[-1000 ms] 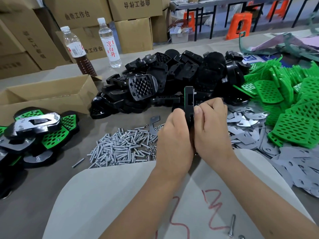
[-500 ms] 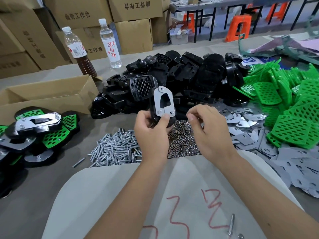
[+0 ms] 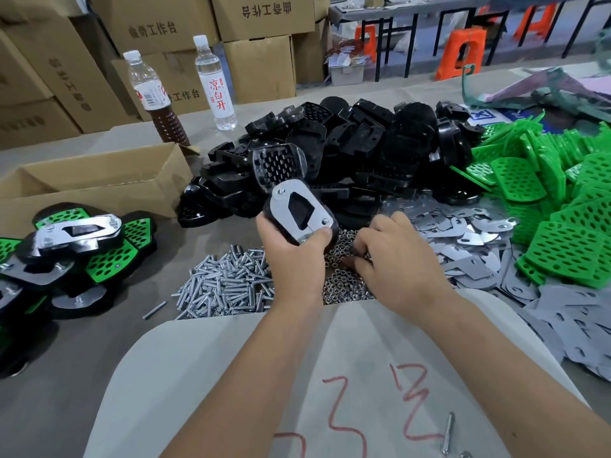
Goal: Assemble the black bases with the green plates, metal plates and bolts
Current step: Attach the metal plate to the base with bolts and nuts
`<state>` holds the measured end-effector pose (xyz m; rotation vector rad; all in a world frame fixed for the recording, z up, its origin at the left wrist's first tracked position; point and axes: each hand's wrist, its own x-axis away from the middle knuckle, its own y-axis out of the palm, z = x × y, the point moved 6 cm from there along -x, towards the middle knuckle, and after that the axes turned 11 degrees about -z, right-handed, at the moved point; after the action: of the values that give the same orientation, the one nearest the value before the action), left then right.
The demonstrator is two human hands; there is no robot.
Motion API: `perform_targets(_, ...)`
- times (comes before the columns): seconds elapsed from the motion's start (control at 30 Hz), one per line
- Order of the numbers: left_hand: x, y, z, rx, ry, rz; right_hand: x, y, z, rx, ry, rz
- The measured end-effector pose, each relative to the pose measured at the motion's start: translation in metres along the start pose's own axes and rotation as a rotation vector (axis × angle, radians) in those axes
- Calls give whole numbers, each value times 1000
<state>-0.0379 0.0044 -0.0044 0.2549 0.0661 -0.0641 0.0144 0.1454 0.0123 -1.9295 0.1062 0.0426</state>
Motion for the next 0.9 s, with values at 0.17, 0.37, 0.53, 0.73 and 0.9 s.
perform_targets(0.17,-2,8,2,290,-77,-108,1,-3,3,-80,-24,47)
perform_targets(0.37,-1,9,3,301,-109,-122,6,-11,16,-389,15,303)
perform_targets(0.53,-2,11,1,282,-114,-164,12,-20,27,-626,5,461)
perform_targets(0.73,0,14,0,266,-160,-224,16,-24,27,-811,-86,523)
perform_targets(0.9,0,18,-2,206,-153,-286,18,-30,27,-912,-98,583)
